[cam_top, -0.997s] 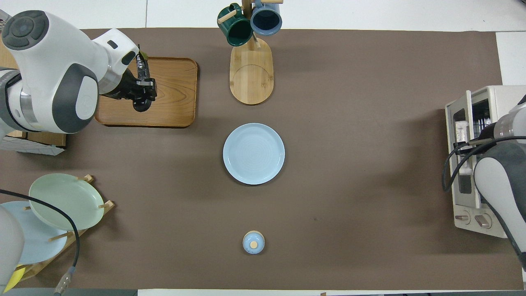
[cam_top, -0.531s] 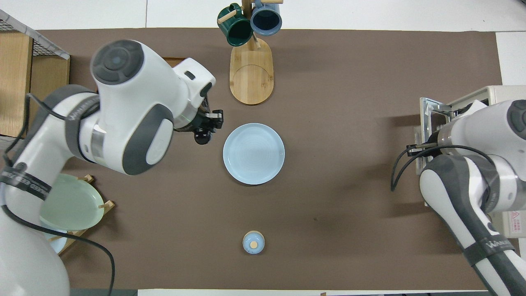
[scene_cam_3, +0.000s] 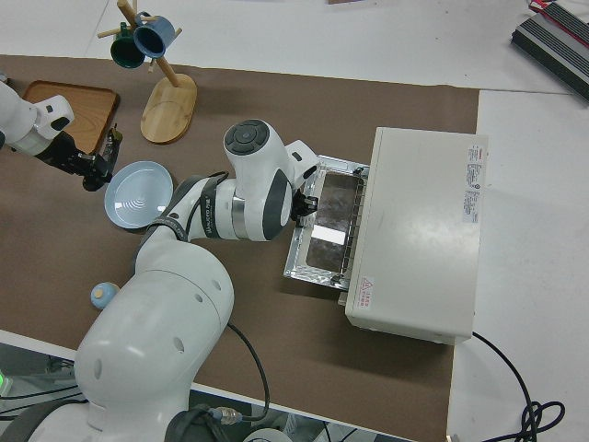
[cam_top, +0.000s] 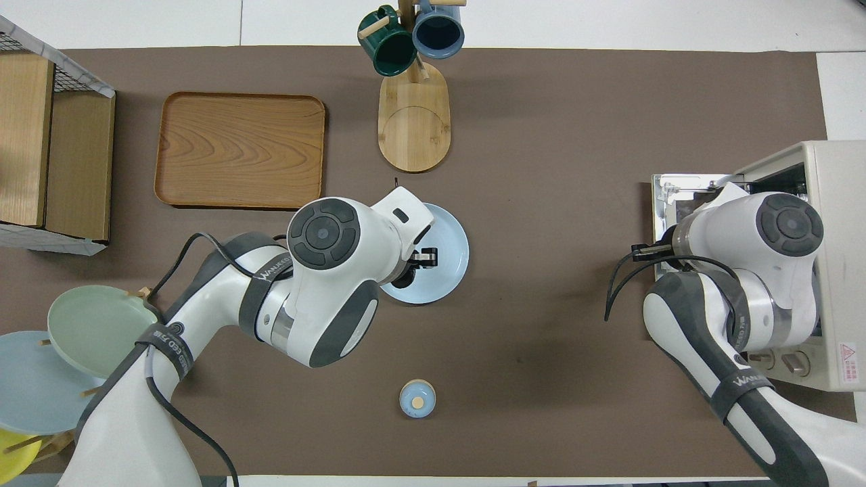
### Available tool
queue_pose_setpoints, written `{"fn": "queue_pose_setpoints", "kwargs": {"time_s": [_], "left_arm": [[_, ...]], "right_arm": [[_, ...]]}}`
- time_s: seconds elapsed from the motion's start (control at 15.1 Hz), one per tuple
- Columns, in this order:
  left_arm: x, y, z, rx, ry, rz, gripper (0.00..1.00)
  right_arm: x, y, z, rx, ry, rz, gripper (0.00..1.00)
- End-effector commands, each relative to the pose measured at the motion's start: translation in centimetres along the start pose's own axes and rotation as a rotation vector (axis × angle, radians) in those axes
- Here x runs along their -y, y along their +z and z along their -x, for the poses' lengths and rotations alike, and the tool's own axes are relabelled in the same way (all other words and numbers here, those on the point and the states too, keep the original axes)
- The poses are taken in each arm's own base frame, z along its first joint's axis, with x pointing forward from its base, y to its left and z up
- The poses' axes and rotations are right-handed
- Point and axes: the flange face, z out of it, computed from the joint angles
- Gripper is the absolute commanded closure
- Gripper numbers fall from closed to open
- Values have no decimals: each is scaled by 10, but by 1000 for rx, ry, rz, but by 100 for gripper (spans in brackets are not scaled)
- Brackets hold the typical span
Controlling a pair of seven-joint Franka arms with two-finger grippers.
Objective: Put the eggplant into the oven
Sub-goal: 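Carry the eggplant onto the blue plate with the left gripper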
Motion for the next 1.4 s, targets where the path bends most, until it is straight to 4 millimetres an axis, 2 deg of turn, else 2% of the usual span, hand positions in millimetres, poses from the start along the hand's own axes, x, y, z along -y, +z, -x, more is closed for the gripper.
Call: {"fn": "queue_pose_setpoints", "kwargs": {"time_s": [0.0,0.07,0.13,0.33,0.4,0.47,0.6,0.8,0.86,0.93,1.06,1.13,1.26,1.33], "left_arm": [[-8,21,8,-4,2,15,100],[-9,24,7,-7,1,16,100],[-8,31,7,-2,-1,12,100],[-7,32,5,-8,9,15,100],[-7,32,4,-9,9,16,75],[-7,30,3,-7,12,14,1],[4,16,-5,-9,-8,14,0],[42,-40,-34,20,-78,5,0],[57,-60,-46,25,-92,3,0],[78,-83,-58,29,-99,3,0],[119,-118,-77,46,-96,-2,0],[147,-135,-86,45,-91,-4,0],[199,-165,-92,53,-67,-10,0],[220,-174,-91,60,-50,-12,0]], "right_arm": [[38,-10,-4,-14,84,-20,100],[50,-12,-3,-5,90,-19,100],[53,-17,-6,-4,107,-18,100],[57,-18,-6,2,124,-17,100],[57,-18,-6,2,130,-17,100],[57,-18,-6,2,135,-17,98],[62,-18,-5,2,136,-17,82],[66,-18,-5,2,130,-18,79],[77,-22,-5,5,111,-19,76],[106,-32,-9,11,83,-20,71],[184,-70,-18,22,141,-13,64],[215,-88,-23,12,160,-16,64],[296,-118,-20,2,126,-28,63],[335,-121,-29,6,183,-29,63]]}}
